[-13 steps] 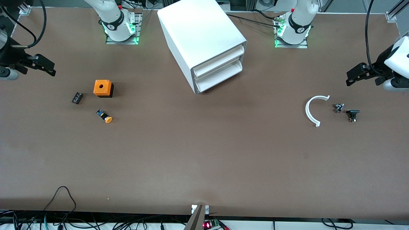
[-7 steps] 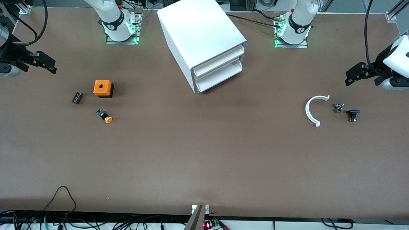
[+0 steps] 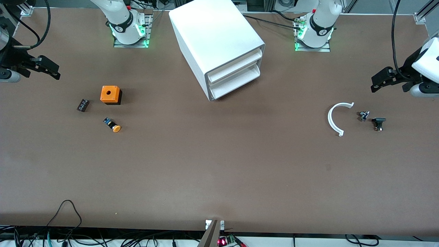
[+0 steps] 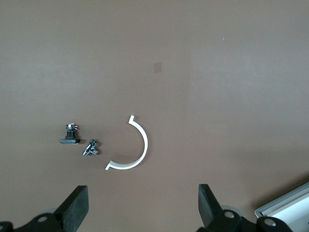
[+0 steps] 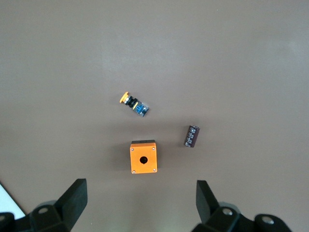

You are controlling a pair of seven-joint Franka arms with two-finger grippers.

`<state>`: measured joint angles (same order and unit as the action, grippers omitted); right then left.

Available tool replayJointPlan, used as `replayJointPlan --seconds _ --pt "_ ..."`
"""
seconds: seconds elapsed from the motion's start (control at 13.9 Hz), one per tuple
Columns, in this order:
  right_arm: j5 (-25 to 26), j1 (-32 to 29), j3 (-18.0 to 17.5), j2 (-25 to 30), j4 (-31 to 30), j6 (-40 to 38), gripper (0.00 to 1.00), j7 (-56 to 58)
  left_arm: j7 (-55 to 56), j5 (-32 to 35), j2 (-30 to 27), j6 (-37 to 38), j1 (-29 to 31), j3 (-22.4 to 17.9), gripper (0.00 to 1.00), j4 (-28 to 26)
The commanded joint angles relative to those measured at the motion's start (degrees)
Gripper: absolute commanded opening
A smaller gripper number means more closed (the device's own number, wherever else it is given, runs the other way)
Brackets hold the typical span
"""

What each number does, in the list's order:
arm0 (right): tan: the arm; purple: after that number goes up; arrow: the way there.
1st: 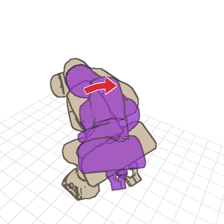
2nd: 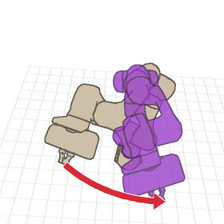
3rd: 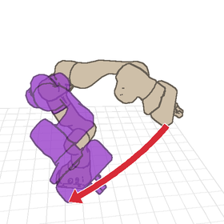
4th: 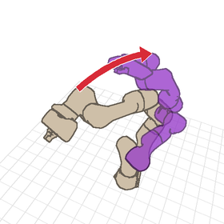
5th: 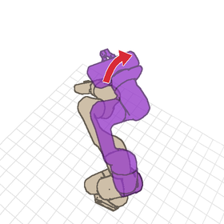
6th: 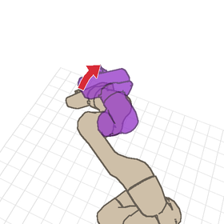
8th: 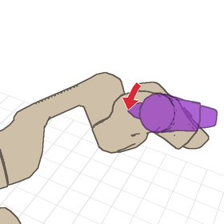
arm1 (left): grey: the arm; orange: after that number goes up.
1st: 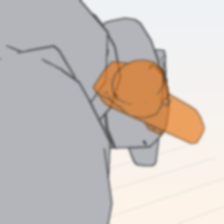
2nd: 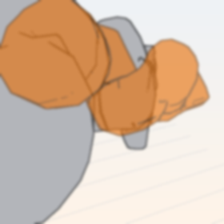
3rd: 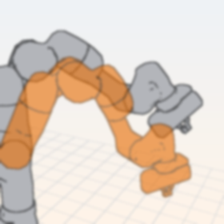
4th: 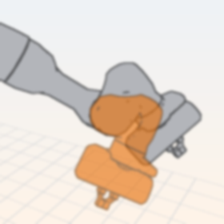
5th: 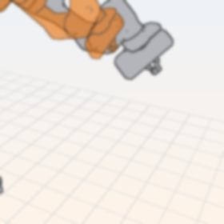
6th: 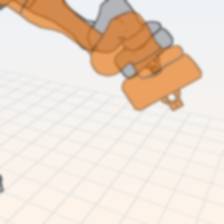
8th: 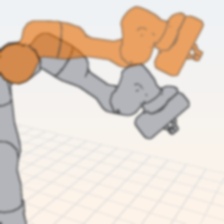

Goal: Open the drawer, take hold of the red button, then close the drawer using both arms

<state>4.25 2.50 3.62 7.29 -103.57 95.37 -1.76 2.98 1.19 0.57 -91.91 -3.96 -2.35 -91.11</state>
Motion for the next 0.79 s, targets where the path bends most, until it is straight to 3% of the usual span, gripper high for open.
replayJointPlan --seconds 0.0,0.36,0.72 --pt "-1.0 0.05 0.33 1.15 -0.49 -0.1 1.0 0.44 -1.13 0.65 1.71 1.12 0.18 0.07 1.0 2.77" --pt "-0.91 0.14 0.16 1.24 -0.4 -0.27 1.0 0.35 -0.78 -0.13 3.2 1.04 0.09 0.6 1.0 2.78" --pt "-0.91 0.05 0.33 0.89 -0.58 -0.18 1.0 0.35 -1.04 -11.81 7.24 0.24 0.97 0.6 1.0 -1.43"
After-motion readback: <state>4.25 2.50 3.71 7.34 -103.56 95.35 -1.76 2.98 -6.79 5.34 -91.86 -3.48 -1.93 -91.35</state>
